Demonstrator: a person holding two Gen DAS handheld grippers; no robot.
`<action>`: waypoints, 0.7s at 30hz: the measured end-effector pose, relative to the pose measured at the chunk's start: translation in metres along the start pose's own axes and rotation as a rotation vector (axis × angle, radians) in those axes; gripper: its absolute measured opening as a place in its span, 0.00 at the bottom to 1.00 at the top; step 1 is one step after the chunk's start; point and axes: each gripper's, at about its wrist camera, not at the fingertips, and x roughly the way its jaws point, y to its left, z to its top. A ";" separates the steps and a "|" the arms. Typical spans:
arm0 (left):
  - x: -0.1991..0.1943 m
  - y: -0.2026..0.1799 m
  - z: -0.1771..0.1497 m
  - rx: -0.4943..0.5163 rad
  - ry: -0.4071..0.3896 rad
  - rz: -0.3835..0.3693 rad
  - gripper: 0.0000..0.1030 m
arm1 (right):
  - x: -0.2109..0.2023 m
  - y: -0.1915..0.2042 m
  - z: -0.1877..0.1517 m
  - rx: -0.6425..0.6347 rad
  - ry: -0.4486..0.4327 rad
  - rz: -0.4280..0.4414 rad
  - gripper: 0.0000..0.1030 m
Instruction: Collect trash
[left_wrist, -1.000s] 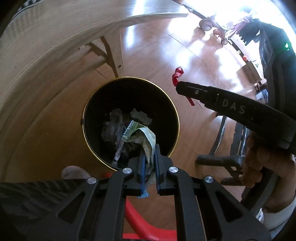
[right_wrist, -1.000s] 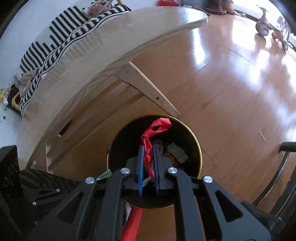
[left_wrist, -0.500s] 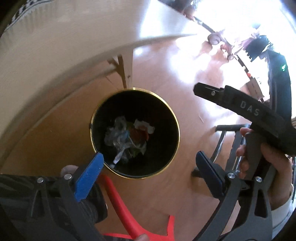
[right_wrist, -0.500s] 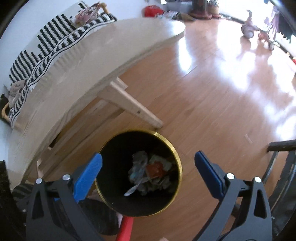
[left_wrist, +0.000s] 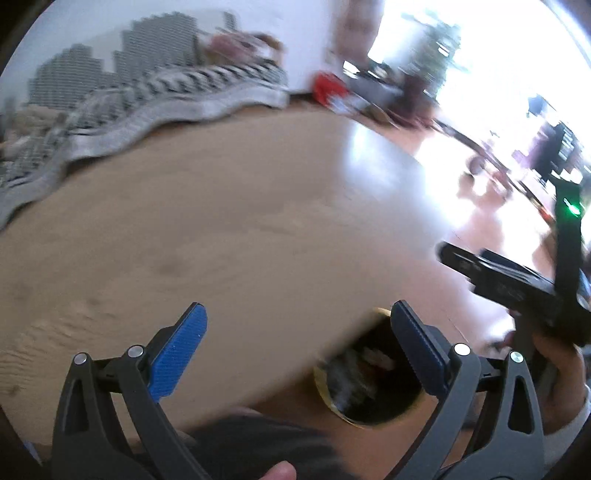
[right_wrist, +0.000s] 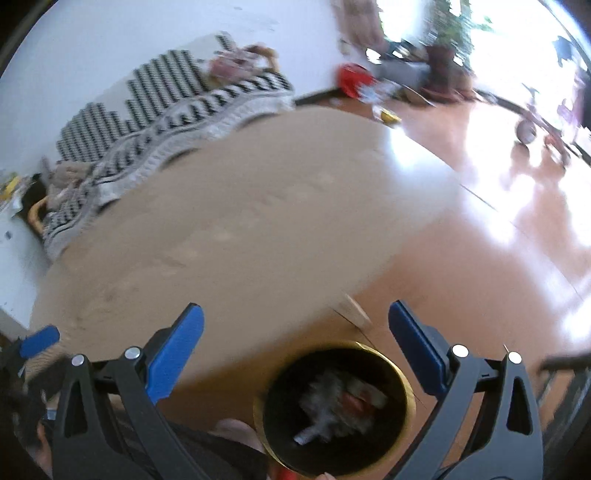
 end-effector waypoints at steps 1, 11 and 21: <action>-0.003 0.018 0.008 -0.019 -0.018 0.036 0.94 | 0.006 0.020 0.010 -0.020 -0.014 0.028 0.94; 0.018 0.183 0.039 -0.132 -0.107 0.376 0.94 | 0.116 0.206 0.064 -0.210 0.001 0.109 0.94; 0.048 0.280 0.033 -0.360 -0.088 0.475 0.94 | 0.172 0.272 0.029 -0.388 0.063 0.109 0.94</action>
